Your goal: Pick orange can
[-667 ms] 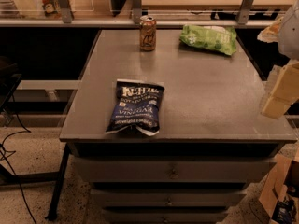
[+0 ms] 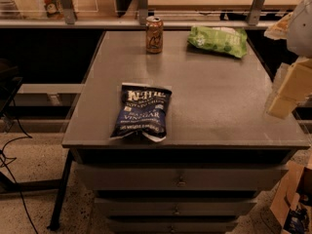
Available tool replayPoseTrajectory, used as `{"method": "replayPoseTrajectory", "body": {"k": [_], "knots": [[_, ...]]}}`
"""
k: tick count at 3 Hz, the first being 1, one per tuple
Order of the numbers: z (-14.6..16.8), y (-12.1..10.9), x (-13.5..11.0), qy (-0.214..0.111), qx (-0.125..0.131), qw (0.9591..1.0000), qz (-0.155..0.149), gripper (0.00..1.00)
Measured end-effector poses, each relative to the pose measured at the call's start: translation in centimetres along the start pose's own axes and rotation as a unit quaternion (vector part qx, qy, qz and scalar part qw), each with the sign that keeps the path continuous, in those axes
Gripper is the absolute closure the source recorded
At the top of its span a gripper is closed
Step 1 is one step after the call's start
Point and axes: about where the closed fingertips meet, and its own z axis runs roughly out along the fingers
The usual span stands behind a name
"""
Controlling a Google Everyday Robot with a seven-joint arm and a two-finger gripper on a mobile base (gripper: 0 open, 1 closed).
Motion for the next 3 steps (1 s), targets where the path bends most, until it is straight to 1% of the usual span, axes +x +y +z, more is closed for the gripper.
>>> {"method": "replayPoseTrajectory", "body": {"k": [1, 2, 3], "knots": [[0.6, -3.0, -1.6, -0.037, 0.017, 0.999, -0.019, 0.0], [1.7, -8.1, -2.9, -0.078, 0.038, 0.9958, -0.027, 0.0], [3.0, -12.7, -3.8, -0.124, 0.063, 0.99, -0.021, 0.0]]}}
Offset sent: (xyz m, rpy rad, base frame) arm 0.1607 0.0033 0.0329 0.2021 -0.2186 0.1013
